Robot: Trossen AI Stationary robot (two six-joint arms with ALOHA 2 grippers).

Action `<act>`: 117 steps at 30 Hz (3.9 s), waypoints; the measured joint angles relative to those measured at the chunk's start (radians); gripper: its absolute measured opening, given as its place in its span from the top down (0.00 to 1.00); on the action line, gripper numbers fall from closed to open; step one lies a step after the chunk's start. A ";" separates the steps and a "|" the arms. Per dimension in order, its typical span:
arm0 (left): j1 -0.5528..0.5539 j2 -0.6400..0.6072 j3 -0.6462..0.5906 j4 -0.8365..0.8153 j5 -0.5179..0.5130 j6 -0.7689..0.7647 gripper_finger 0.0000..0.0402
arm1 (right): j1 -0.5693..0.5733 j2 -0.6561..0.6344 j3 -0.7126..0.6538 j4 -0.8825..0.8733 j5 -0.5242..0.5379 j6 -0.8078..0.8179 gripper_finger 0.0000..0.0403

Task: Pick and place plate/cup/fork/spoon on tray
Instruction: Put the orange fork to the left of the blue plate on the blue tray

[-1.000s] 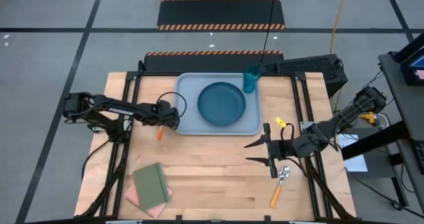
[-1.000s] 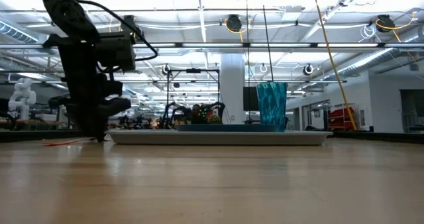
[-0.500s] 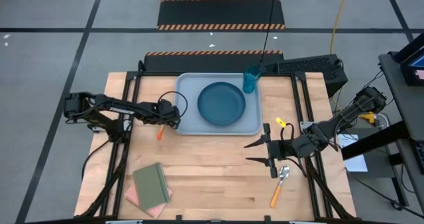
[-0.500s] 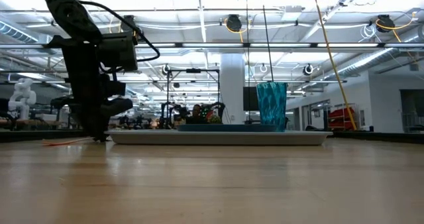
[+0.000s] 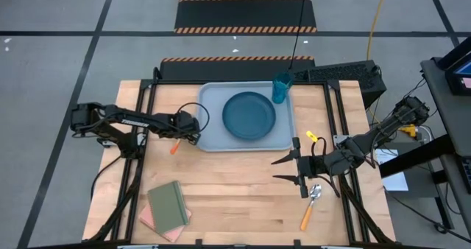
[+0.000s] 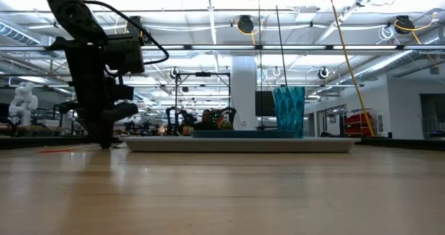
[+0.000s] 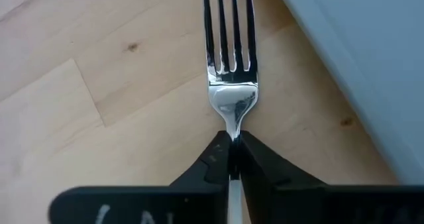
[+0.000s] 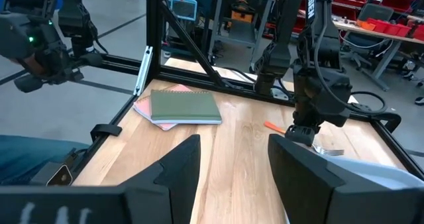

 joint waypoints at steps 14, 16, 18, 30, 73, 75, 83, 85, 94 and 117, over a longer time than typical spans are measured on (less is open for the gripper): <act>0.005 -0.247 -0.003 -0.052 -0.006 -0.016 0.97 | 0.000 0.000 0.000 -0.001 0.000 -0.003 0.58; -0.002 -0.275 -0.003 -0.004 -0.006 -0.011 0.96 | 0.000 0.000 0.000 -0.004 0.001 -0.003 0.58; -0.009 -0.302 -0.003 0.056 -0.008 -0.009 0.96 | 0.000 0.000 0.000 -0.008 0.001 -0.004 0.58; -0.041 -0.275 -0.001 0.573 -0.119 -0.036 0.97 | 0.000 0.000 0.000 -0.015 0.004 -0.010 0.58; 0.014 0.333 0.197 0.825 -0.203 -0.187 0.96 | 0.000 0.000 0.000 -0.095 0.104 -0.009 0.58; 0.019 0.331 0.215 0.765 -0.204 -0.207 0.96 | 0.001 0.000 0.000 -0.099 0.104 -0.001 0.58; 0.035 0.328 0.225 0.730 -0.205 -0.220 0.95 | 0.003 0.000 0.000 -0.123 0.103 0.043 0.58; 0.040 0.330 0.225 0.722 -0.205 -0.226 0.95 | 0.003 0.000 0.000 -0.122 0.101 0.044 0.58; 0.047 0.330 0.225 0.665 -0.204 -0.236 0.94 | 0.003 0.000 0.000 -0.121 0.101 0.041 0.58; 0.047 0.278 0.224 0.671 -0.196 0.007 0.76 | 0.003 0.000 0.000 -0.126 0.100 0.025 0.58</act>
